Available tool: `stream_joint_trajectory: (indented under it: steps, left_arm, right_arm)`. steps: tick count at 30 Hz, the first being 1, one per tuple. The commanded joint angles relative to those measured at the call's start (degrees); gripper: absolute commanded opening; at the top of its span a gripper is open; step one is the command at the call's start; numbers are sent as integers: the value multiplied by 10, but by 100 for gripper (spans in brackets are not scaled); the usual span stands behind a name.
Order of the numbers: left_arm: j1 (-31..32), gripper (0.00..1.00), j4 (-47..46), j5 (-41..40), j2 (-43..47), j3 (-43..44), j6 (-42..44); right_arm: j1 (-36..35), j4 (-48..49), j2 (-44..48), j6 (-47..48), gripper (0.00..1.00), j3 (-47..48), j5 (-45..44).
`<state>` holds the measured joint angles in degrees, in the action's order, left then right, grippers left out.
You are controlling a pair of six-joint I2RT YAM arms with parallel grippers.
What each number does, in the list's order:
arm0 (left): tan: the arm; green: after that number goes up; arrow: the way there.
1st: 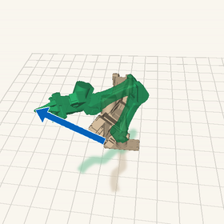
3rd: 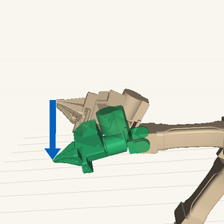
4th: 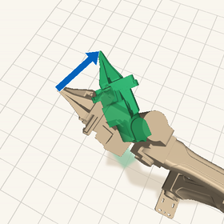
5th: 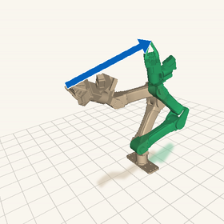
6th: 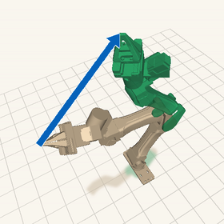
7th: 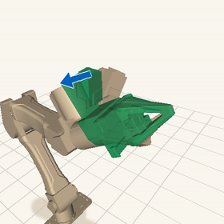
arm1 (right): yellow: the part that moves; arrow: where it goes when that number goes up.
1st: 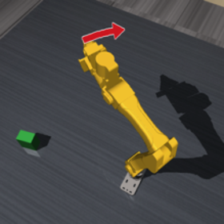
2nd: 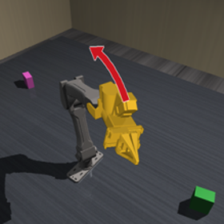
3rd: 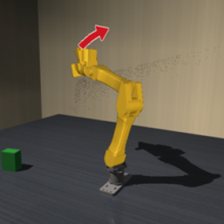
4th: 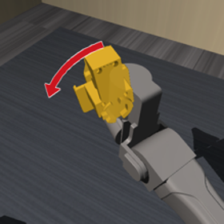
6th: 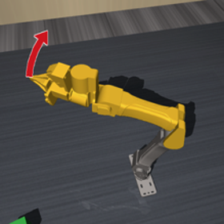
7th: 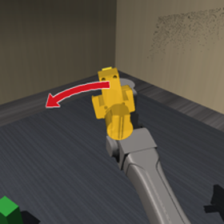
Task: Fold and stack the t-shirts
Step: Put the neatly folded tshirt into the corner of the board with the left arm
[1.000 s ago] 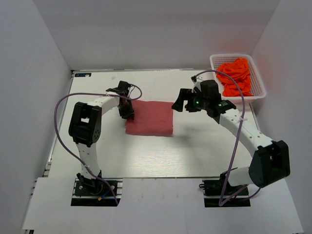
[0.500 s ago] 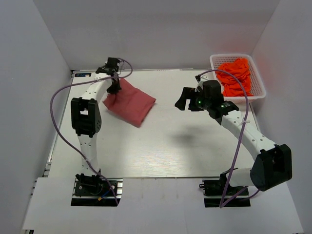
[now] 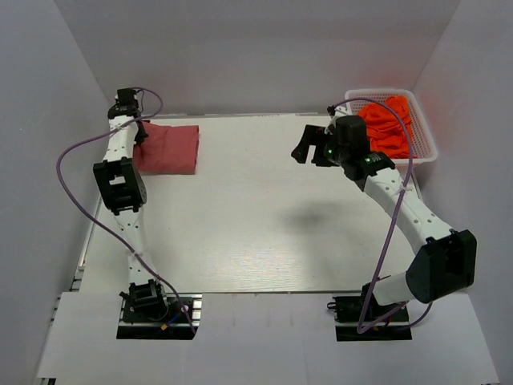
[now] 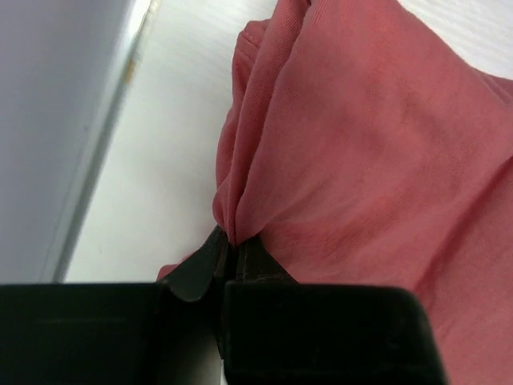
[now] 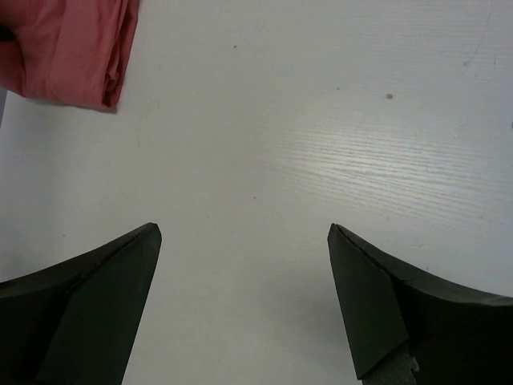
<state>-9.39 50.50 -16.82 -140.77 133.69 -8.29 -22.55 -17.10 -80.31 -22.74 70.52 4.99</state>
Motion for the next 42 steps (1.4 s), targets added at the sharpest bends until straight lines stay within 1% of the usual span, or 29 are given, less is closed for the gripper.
stream_joint_trajectory:
  steps: [1, 3, 5, 6, 12, 18, 20, 21, 22, 24, 25, 29, 32, 34, 35, 37, 38, 39, 40, 41, 42]
  left_arm:
    - [-5, 0, -61, 24, 24, 36, 14]
    - [-19, 0, -73, 30, 12, 42, 8]
    - [-25, 0, -73, 52, -2, 70, -8]
    - [-39, 0, -73, 59, -9, 76, -15]
    - [-60, 0, -104, 83, -15, 76, -33]
    - [-65, 0, -99, 88, -10, 66, -52]
    - [-65, 10, -99, 83, -4, 59, -58]
    - [-65, 20, -99, 83, 2, 59, -63]
    - [-65, 47, -99, 83, 10, 46, -63]
    - [-65, 76, -99, 89, 16, 40, -69]
    - [-65, 100, -99, 89, 24, 40, -69]
    - [-65, 100, -93, 89, 59, 34, -69]
    - [-58, 100, -79, 71, 85, 29, -69]
    - [-50, 100, -65, 58, 118, 21, -69]
    - [-50, 100, -65, 70, 133, 12, -69]
    - [-34, 100, -65, 100, 189, -35, -95]
    - [-21, 100, -65, 119, 210, -80, -106]
    - [-12, 100, -65, 119, 232, -103, -120]
    - [0, 100, -65, 114, 281, -129, -131]
    - [14, 100, -65, 104, 307, -182, -140]
    - [47, 100, -65, 98, 334, -214, -146]
  right_arm:
    - [4, -6, -13, 0, 91, 39, -19]
    - [7, -14, -25, -2, 91, 50, -20]
    - [7, -17, -31, -4, 91, 53, -18]
    - [10, -15, -34, -6, 91, 59, -18]
    - [12, -16, -43, -9, 91, 67, -17]
    - [14, -21, -45, -13, 91, 68, -19]
    - [14, -23, -46, -13, 91, 68, -22]
    - [14, -23, -43, -13, 91, 68, -24]
    - [14, -24, -42, -12, 91, 66, -24]
    - [15, -25, -39, -11, 91, 64, -22]
    - [15, -25, -39, -8, 91, 62, -20]
    - [15, -26, -34, -6, 91, 59, -6]
    - [15, -14, -27, 0, 91, 52, 10]
    - [16, -12, -17, 0, 91, 49, 24]
    - [17, -7, -9, 3, 91, 45, 26]
    - [16, -7, -5, 3, 91, 38, 29]
    - [15, -7, 7, 5, 91, 25, 28]
    - [15, -6, 9, 7, 91, 22, 30]
    - [16, -4, 13, 7, 91, 17, 33]
    - [16, -5, 31, 8, 91, 9, 34]
    - [15, -3, 38, 10, 91, -17, 37]
